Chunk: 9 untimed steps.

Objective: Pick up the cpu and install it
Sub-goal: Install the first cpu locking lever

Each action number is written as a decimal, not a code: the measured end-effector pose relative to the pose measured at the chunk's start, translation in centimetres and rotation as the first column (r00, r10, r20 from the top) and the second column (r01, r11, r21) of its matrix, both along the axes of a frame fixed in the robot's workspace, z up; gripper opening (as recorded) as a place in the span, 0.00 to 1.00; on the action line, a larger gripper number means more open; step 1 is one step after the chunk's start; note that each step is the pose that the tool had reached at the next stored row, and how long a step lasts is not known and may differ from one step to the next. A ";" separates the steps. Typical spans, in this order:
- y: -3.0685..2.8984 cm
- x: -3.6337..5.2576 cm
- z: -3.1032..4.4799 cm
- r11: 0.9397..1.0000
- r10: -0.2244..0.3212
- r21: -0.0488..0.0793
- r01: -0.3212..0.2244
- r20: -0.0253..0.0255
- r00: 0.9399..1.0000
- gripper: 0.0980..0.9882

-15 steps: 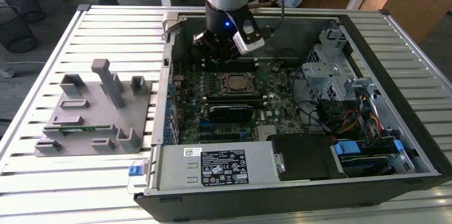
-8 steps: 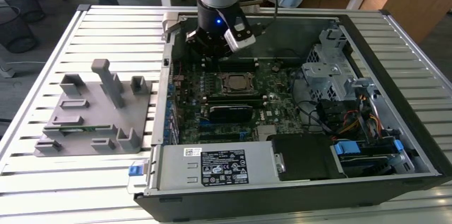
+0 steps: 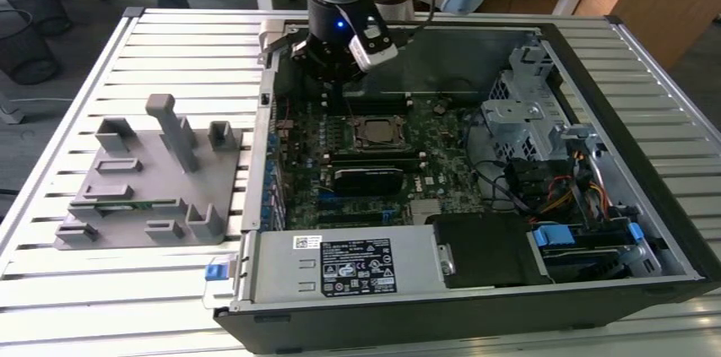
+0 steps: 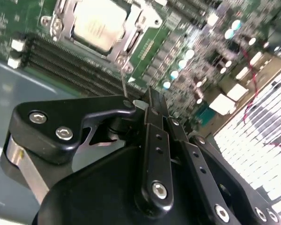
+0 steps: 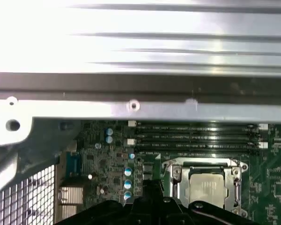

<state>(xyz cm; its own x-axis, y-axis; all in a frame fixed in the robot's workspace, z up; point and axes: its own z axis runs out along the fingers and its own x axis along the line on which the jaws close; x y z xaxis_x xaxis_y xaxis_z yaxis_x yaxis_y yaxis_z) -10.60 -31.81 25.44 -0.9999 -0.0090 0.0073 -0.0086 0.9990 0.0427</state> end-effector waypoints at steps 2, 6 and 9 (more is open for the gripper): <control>0.62 -0.05 0.00 1.000 0.000 0.000 0.000 0.002 1.000 0.01; 1.12 -0.13 0.00 1.000 0.001 0.000 -0.001 0.005 1.000 0.01; 1.12 -0.07 0.00 1.000 0.001 0.000 -0.001 0.005 1.000 0.01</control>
